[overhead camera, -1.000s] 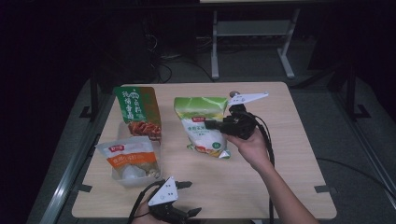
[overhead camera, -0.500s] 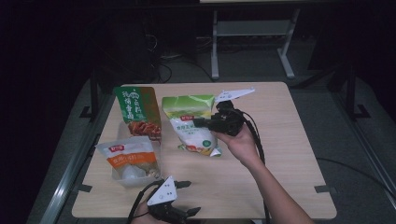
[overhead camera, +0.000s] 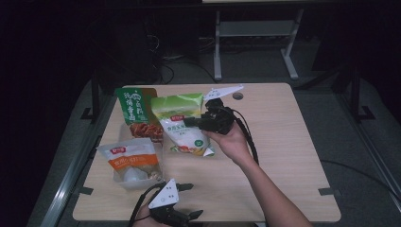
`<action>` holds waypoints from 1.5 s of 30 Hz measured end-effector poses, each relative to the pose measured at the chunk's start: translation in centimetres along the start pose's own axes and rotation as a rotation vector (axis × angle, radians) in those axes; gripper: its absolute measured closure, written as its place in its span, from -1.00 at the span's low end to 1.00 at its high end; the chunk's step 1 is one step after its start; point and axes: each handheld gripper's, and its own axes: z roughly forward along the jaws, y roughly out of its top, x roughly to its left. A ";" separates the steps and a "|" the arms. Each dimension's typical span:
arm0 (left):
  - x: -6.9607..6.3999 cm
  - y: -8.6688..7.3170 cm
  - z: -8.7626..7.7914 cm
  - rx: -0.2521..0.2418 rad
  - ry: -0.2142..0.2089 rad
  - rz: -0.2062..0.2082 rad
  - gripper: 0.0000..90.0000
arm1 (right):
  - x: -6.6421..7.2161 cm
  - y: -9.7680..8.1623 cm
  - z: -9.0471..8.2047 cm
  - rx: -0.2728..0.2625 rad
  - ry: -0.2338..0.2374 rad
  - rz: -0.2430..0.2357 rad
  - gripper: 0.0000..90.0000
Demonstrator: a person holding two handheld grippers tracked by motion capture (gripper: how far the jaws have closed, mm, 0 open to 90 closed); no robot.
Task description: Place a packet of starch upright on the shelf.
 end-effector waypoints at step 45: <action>0.2 0.0 -0.2 0.004 0.002 0.019 -0.60 | 2.4 3.4 7.5 0.031 0.075 -0.056 1.00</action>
